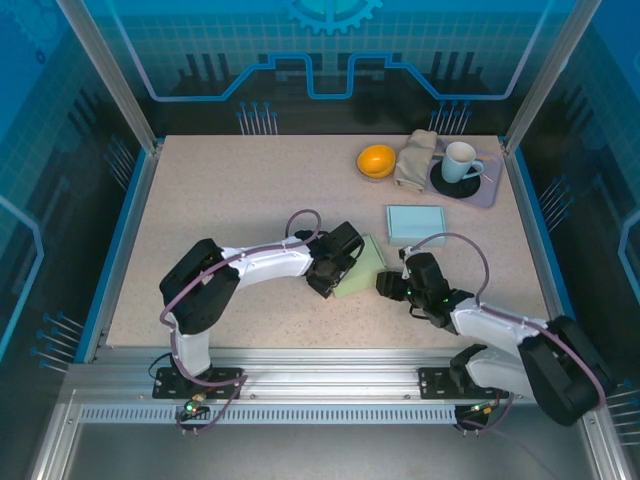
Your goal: Fold the paper box
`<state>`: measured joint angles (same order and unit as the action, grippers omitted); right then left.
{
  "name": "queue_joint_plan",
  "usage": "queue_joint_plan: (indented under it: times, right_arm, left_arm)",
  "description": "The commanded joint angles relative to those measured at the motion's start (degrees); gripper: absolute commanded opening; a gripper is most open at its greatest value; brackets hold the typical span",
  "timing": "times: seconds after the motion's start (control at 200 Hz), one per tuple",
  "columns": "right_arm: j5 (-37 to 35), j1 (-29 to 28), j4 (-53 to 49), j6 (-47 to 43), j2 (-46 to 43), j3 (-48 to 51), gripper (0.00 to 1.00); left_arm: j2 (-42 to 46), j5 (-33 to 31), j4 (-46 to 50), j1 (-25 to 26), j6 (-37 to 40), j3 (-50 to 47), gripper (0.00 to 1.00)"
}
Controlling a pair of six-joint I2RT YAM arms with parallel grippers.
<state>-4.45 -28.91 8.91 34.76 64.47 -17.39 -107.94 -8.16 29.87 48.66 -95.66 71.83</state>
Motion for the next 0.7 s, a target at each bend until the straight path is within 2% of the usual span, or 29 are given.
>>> queue_joint_plan:
  times: [0.0, 0.13, 0.28, 0.565, 0.695]
  right_arm:
    - [-1.09, 0.95, -10.45, -0.52, -5.82, -2.12, 0.49]
    - [0.7, 1.61, -12.29, 1.49, -8.99, -1.46, 0.38]
    - [4.28, 3.04, -7.48, 2.85, -6.32, -0.94, 0.27]
    - [10.65, 6.22, -1.63, 3.83, 9.04, -5.53, 0.26]
    - [12.9, 7.61, 2.72, 3.95, 14.72, -7.43, 0.27]
  left_arm:
    - [-3.07, 0.26, 6.64, -0.32, 0.38, -3.24, 0.72]
    - [-3.07, -0.01, 6.86, -0.32, 0.38, -3.19, 0.72]
    - [-3.42, 0.21, 7.02, -0.3, 0.32, -2.58, 0.72]
    - [-0.57, -3.11, 9.09, -0.28, 7.5, 2.63, 0.74]
    - [-0.47, -2.45, 10.42, -0.24, 9.08, 4.51, 0.74]
